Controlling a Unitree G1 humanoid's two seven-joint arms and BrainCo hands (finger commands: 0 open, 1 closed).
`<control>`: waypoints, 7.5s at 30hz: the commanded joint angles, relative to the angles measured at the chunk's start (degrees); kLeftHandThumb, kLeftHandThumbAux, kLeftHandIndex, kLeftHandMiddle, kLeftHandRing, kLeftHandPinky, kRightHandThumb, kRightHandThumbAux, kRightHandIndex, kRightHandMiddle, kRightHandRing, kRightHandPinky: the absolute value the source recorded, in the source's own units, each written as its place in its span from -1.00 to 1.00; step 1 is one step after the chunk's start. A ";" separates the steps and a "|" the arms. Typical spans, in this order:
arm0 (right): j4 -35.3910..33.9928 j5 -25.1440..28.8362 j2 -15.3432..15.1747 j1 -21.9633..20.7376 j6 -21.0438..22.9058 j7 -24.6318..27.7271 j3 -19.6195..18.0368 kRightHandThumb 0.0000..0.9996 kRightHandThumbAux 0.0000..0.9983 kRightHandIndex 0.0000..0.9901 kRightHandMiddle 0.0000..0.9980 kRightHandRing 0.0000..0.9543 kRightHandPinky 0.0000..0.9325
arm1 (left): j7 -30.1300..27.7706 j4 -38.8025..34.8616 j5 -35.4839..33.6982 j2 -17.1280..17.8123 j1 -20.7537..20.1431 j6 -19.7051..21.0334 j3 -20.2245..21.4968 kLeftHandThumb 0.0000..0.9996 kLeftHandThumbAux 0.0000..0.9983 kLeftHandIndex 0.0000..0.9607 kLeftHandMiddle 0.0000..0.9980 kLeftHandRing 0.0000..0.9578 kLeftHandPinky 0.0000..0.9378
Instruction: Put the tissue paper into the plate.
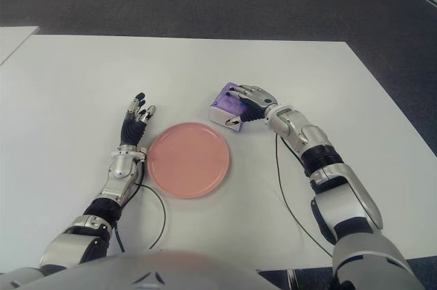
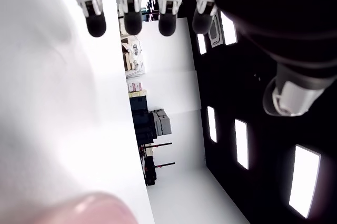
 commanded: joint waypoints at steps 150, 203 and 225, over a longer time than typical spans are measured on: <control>-12.69 -5.14 -0.25 8.50 4.71 -38.86 -0.85 0.50 0.42 -0.11 0.78 0.84 0.76 | 0.74 -4.63 -0.54 -0.36 3.71 8.15 0.27 -1.00 -0.11 -1.00 -1.00 -1.00 -1.00; -46.43 3.65 11.98 17.95 -9.01 -14.14 -2.59 0.49 0.43 -0.11 0.70 0.78 0.80 | -1.93 -7.95 -1.54 -0.37 5.85 12.46 -0.36 -1.00 -0.04 -1.00 -1.00 -1.00 -1.00; -44.06 -5.40 9.69 22.69 -8.99 -6.92 1.48 0.48 0.42 -0.11 0.67 0.75 0.84 | 1.09 -5.12 0.36 -0.39 4.80 7.96 -0.25 -1.00 -0.11 -1.00 -1.00 -1.00 -1.00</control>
